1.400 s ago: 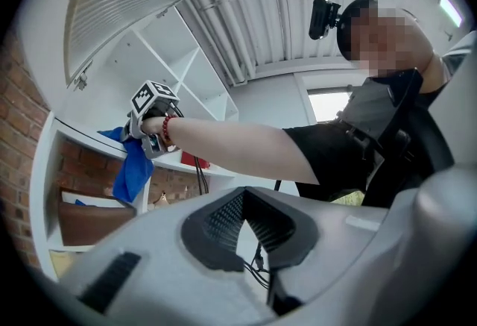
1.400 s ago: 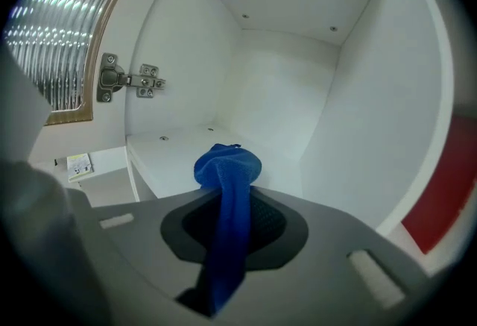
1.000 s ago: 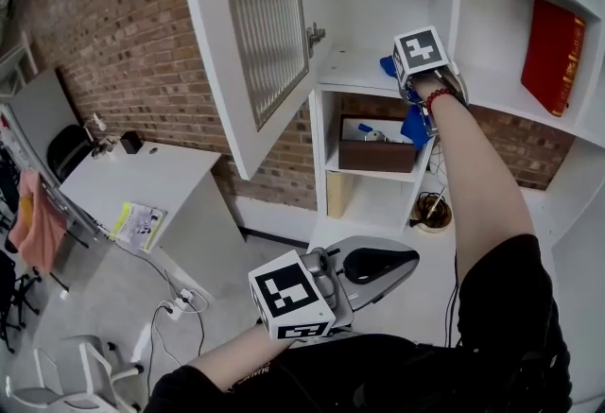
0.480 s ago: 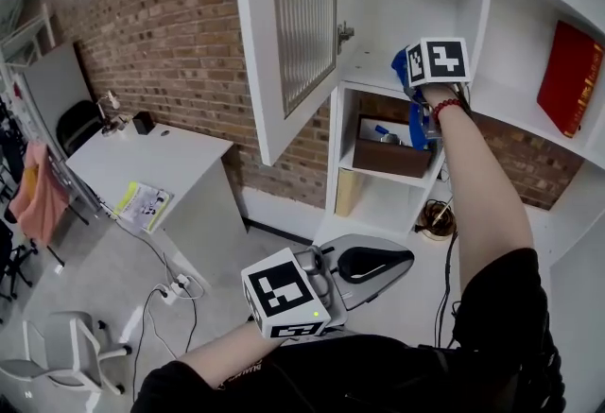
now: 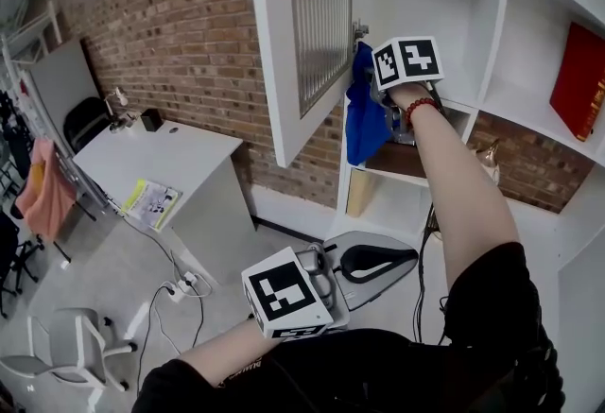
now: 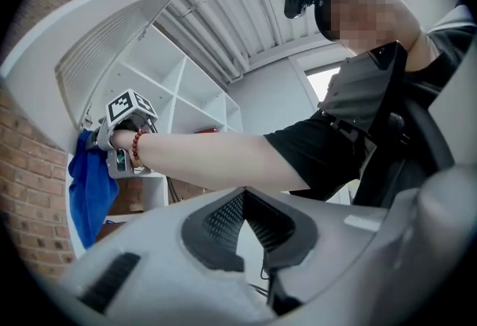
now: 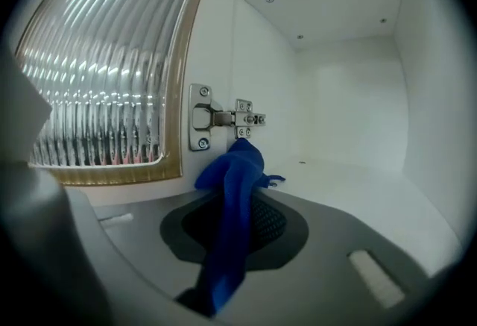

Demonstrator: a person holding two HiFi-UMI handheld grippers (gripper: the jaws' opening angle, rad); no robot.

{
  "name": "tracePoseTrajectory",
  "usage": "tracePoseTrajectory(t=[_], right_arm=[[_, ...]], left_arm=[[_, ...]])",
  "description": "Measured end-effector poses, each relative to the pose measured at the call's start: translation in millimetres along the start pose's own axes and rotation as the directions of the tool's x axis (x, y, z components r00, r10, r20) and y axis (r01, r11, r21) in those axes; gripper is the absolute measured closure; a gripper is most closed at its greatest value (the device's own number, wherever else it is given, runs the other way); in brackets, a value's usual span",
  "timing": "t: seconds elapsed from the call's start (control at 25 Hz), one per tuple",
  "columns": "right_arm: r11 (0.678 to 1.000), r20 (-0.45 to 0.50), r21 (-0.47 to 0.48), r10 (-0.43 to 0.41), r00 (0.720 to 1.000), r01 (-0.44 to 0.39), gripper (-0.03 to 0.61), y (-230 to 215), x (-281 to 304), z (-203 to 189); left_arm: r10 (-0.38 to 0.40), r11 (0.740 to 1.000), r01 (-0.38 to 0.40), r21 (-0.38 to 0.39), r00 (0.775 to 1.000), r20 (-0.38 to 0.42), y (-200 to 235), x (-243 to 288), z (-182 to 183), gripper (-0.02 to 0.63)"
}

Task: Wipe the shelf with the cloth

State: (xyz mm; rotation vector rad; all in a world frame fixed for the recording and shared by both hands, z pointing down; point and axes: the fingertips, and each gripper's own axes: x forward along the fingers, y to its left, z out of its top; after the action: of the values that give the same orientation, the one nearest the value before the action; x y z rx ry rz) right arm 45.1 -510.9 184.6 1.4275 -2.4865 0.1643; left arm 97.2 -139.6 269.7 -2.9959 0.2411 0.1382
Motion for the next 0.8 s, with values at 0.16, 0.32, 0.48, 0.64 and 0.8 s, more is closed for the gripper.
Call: tracePoseTrajectory(t=[0.16, 0.32, 0.48, 0.64, 0.8], right_arm=[[1.000, 0.024, 0.007, -0.012, 1.000, 0.011, 0.520, -6.5, 4.9, -4.3], [0.999, 0.030, -0.001, -0.045, 0.999, 0.045, 0.519, -12.7, 3.2, -3.9], [0.994, 0.015, -0.023, -0.110, 0.994, 0.111, 0.517, -23.3, -4.8, -7.9], [0.989, -0.001, -0.010, -0.146, 0.989, 0.146, 0.517, -34.2, -15.6, -11.7], [0.984, 0.000, -0.016, -0.179, 0.984, 0.179, 0.517, -45.2, -27.2, -16.7]], left_arm=[[0.004, 0.999, -0.004, 0.034, 1.000, -0.005, 4.0, 0.1, 2.3, 0.614], [-0.009, 0.998, 0.009, 0.057, 1.000, -0.005, 5.8, 7.1, 4.6, 0.614], [-0.019, 0.996, 0.019, 0.091, 1.000, 0.000, 6.7, 12.9, 11.4, 0.614], [-0.047, 0.993, 0.046, 0.111, 0.999, 0.007, 4.4, 22.6, 14.9, 0.615], [-0.082, 0.990, 0.079, 0.117, 0.997, 0.017, -0.4, 34.6, 15.7, 0.614]])
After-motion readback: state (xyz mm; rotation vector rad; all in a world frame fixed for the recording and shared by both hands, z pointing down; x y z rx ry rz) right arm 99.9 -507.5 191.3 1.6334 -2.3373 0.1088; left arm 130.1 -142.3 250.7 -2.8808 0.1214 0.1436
